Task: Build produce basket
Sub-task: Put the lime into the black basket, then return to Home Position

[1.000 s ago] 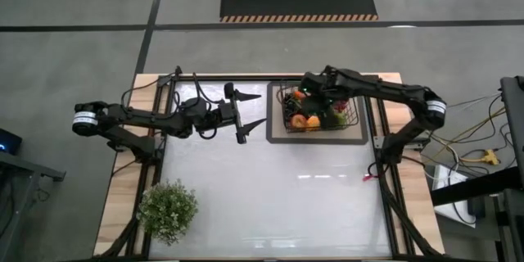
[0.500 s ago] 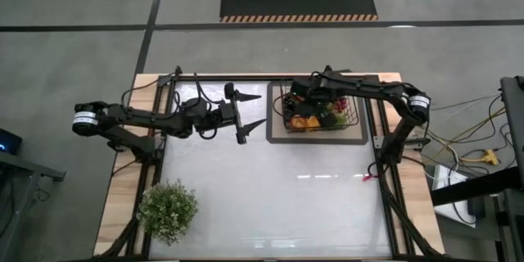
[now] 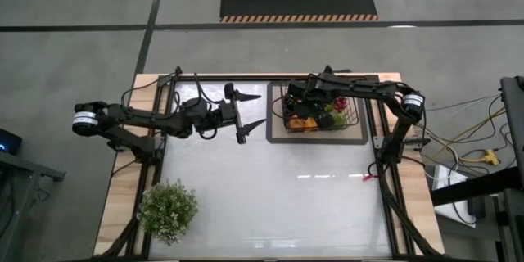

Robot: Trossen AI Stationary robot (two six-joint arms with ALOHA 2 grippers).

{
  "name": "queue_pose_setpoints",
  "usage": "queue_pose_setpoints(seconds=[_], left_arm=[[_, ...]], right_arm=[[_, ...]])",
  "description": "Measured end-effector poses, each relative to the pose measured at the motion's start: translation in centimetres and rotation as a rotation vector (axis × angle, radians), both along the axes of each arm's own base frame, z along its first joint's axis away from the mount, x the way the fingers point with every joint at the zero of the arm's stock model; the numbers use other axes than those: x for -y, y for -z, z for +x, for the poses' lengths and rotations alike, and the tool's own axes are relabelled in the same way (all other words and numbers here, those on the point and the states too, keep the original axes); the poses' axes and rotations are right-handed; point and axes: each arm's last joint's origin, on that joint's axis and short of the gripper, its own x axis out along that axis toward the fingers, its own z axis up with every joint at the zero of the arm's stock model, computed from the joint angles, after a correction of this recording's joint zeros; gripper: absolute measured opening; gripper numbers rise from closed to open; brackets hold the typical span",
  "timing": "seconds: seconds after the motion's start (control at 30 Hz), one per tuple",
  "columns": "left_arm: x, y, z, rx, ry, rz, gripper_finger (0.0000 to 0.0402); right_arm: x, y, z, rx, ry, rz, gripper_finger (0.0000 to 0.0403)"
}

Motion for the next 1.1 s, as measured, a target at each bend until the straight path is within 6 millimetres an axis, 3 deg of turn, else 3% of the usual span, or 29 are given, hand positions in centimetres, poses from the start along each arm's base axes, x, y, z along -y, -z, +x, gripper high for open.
queue_pose_setpoints(seconds=[0.33, 0.77, 0.93, 1.1], left_arm=[[0.0, 0.0, 0.0, 0.001, -0.002, 0.000, 0.0329], [0.0, 0.0, 0.0, 0.001, -0.001, 0.000, 0.0329], [0.0, -0.1, -0.3, -0.024, 0.000, -0.003, 0.0329], [0.7, -1.1, -2.5, -0.117, 0.029, -0.009, 0.0329]], right_arm=[[0.1, -0.3, -0.1, -0.001, 0.015, -0.048, 0.0340], [-1.6, -3.3, -0.9, 0.084, 0.025, -0.086, 0.0335], [-3.0, -6.1, -1.2, 0.193, 0.112, -0.094, 0.0328], [-6.0, -8.9, -2.0, 0.445, 0.189, 0.005, 0.0324]])
